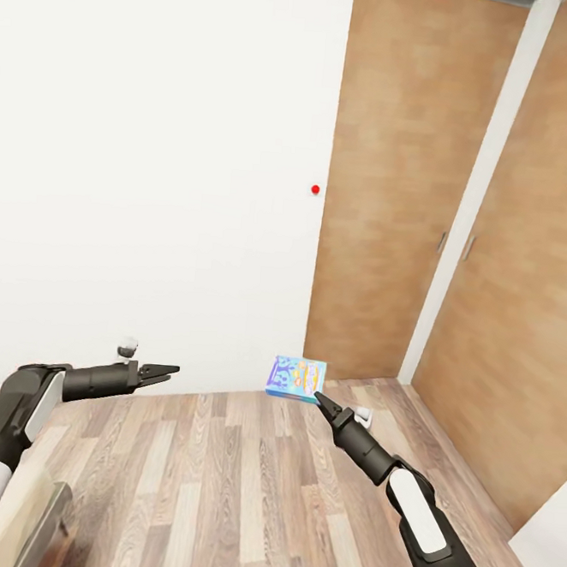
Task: Put all the toys in the child's room - the three board games (two on the bed and one on the table), the two jigsaw puzzles on the table, and the tennis ball on the table - inside the toy box on the table in the child's room.
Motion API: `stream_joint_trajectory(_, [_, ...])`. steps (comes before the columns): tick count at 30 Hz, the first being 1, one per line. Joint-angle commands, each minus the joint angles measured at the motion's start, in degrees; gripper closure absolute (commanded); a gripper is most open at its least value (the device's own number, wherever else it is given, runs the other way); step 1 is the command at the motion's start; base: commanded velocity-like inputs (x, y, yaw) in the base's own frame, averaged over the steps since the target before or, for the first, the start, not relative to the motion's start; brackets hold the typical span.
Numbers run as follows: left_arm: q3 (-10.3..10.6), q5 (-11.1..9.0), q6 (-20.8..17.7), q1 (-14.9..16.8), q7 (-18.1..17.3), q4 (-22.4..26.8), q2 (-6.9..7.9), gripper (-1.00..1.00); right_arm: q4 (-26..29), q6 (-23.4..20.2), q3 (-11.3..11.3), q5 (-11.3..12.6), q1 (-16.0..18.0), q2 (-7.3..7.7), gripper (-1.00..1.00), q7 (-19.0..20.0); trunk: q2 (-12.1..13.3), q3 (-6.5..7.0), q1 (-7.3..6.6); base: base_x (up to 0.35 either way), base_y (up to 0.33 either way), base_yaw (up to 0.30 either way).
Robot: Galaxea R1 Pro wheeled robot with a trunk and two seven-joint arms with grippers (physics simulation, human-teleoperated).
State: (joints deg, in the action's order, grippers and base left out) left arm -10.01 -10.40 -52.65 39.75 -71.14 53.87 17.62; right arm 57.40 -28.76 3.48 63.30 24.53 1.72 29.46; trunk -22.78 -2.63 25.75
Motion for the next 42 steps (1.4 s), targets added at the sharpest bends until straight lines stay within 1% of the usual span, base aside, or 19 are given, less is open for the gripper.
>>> stream_joint_trajectory(1, [-0.01, -0.16, -0.43, 0.03, -0.06, 0.02, 0.0, -1.0, -0.01, -0.33, 0.06, 0.68, 0.07, 0.03, 1.0, -0.02, -0.14, -0.13, 0.04, 0.0, 0.0, -0.28])
stream_joint_trajectory(10, [-0.01, -0.15, -0.44, 0.03, -0.08, 0.01, -0.02, -1.0, -0.01, -0.4, -0.13, 0.68, 0.07, 0.16, 1.0, 0.06, -0.14, -0.13, 0.04, 0.0, 0.01, -0.28])
stream_joint_trajectory(21, [0.04, -0.15, -0.47, 0.0, -0.09, 0.02, -0.09, -1.0, -0.01, -0.42, -0.14, 0.7, 0.08, 0.31, 1.0, 0.07, -0.14, -0.13, 0.04, 0.0, 0.196, -0.28])
stream_joint_trajectory(33, [0.07, -0.16, -0.44, 0.0, -0.04, 0.01, -0.22, -1.0, -0.01, -0.42, -0.14, 0.69, 0.07, 0.31, 1.0, 0.07, -0.14, -0.13, 0.04, 0.0, 0.014, -0.28])
stream_joint_trajectory(42, [0.07, -0.22, -0.44, -0.02, -0.08, 0.01, -0.29, -1.0, -0.01, -0.42, -0.14, 0.68, 0.07, 0.2, 1.0, 0.05, -0.14, -0.13, 0.04, 0.0, 0.092, -0.28])
